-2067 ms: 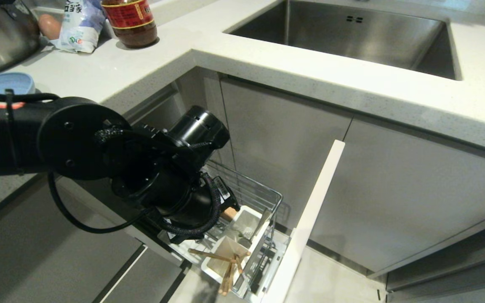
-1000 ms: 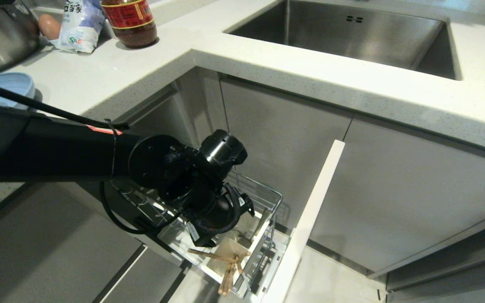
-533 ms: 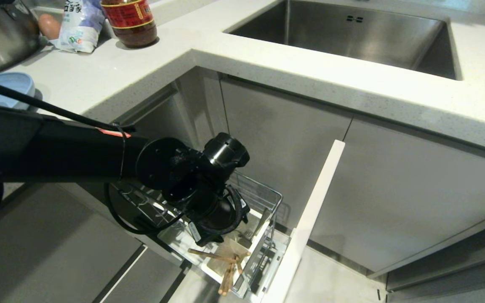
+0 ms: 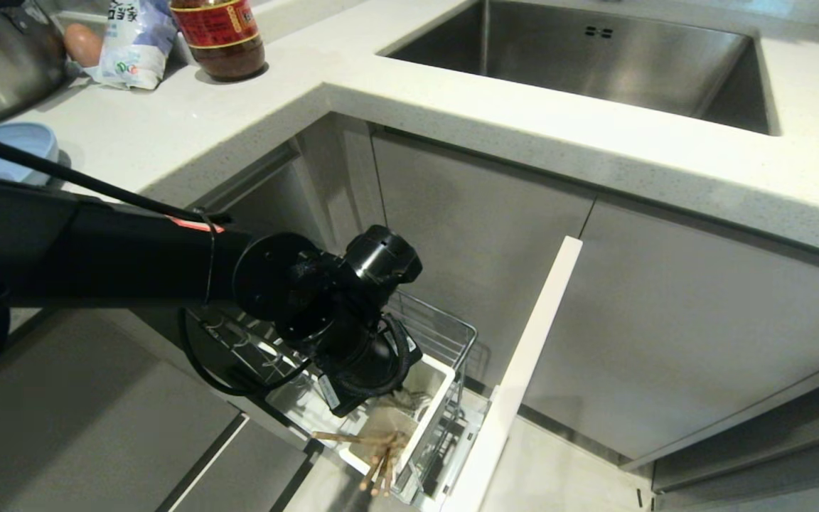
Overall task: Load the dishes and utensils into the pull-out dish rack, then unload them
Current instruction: Take the fork out of the cupboard
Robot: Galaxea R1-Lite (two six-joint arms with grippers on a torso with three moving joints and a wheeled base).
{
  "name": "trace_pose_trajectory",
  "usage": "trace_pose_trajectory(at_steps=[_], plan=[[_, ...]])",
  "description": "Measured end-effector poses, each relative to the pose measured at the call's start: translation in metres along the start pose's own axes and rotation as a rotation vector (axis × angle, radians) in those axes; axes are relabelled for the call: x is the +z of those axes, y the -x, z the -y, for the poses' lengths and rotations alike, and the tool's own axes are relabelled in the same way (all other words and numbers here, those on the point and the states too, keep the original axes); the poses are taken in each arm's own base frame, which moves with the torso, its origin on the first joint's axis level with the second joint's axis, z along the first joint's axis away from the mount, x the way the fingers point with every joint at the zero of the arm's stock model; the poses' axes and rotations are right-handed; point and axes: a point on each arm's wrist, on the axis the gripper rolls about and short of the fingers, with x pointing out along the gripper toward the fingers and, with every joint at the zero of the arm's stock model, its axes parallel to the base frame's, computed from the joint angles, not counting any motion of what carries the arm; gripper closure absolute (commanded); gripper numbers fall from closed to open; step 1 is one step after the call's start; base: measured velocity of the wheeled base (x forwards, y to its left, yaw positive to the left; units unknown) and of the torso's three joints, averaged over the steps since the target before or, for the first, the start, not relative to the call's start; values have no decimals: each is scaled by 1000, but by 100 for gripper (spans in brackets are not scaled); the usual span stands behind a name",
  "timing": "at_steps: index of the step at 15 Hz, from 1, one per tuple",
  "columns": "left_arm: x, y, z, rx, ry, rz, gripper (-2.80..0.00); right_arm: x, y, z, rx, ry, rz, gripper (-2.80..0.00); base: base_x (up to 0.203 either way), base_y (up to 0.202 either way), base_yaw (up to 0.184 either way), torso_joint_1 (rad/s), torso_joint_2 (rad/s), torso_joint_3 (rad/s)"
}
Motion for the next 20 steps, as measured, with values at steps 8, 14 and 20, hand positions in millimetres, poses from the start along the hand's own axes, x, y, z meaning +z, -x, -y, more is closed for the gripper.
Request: trace_pose_trajectory(at_steps=[8, 14, 20], plan=[[-6, 64, -5, -66, -31, 15, 0, 0, 0, 0, 0, 0, 0, 0, 0, 0, 0, 0, 0, 0], [-14, 132, -17, -140, -66, 25, 0, 0, 0, 0, 0, 0, 0, 0, 0, 0, 0, 0, 0, 0], [-17, 183, -33, -237, -76, 54, 0, 0, 0, 0, 0, 0, 0, 0, 0, 0, 0, 0, 0, 0]])
